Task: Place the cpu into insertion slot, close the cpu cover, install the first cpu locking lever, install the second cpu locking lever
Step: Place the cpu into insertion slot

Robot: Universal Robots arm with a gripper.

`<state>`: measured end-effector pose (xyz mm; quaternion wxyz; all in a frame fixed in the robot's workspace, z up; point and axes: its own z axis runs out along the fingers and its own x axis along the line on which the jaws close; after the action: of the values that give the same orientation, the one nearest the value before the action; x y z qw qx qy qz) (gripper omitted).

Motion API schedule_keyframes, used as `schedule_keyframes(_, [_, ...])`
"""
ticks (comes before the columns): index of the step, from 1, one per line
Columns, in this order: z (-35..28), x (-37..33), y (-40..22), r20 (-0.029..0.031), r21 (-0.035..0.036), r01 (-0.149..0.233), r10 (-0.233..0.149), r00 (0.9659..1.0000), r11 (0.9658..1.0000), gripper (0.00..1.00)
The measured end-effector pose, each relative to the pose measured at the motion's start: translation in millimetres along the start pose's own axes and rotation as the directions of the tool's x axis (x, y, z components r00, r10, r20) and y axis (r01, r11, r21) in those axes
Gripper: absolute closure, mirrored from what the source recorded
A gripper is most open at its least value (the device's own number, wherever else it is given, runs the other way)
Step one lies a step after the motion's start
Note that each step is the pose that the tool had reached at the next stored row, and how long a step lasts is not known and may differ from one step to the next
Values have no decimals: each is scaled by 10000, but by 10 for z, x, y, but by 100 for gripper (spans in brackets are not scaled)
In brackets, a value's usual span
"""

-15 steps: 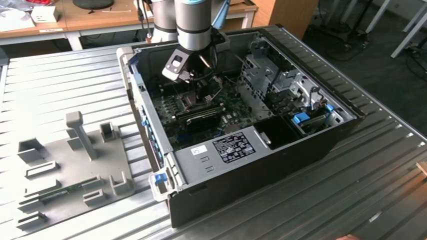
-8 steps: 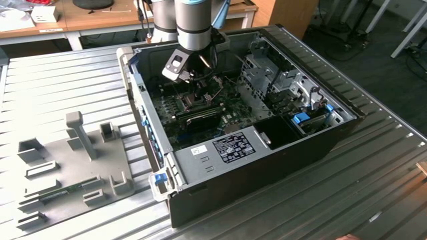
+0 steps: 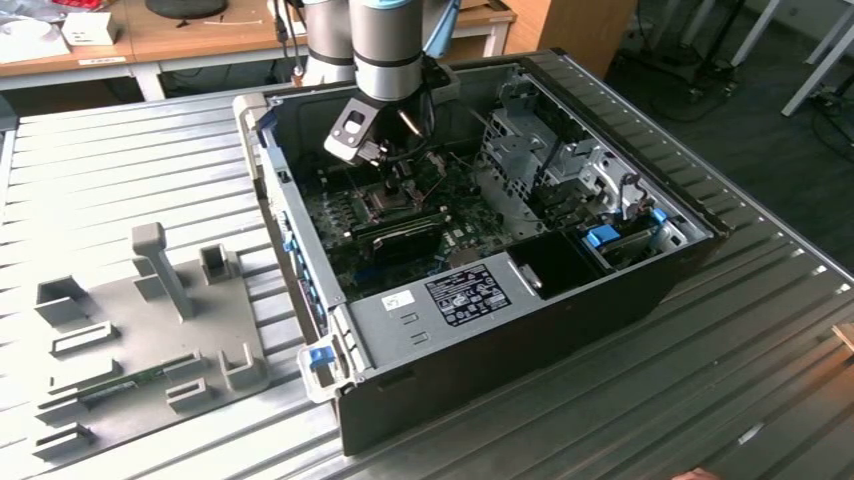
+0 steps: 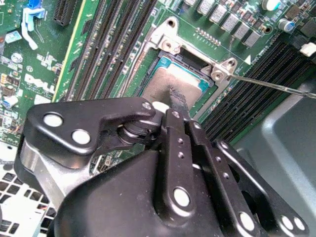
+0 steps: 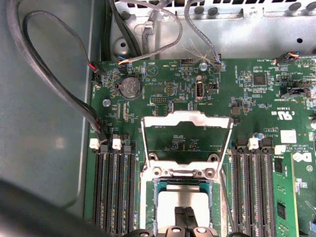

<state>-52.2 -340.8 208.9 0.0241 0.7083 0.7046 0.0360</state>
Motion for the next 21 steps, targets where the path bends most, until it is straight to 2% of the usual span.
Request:
schedule_keyframes(6, [0,0,0,0,7,0,0,10000,10000,90])
schedule_keyframes(7, [1,1,1,-3,43,1,-1,10000,10000,90])
schedule_keyframes(8, [3,1,2,-5,119,0,0,10000,9999,90])
schedule_keyframes(9, [1,0,1,0,148,-2,2,10000,9999,90])
schedule_keyframes(13, [0,0,2,1,157,-4,4,10000,9999,90])
schedule_keyframes(18, [10,0,32,0,162,-3,3,10000,9999,90])
schedule_keyframes(21, [41,0,29,0,161,-3,3,10000,9999,90])
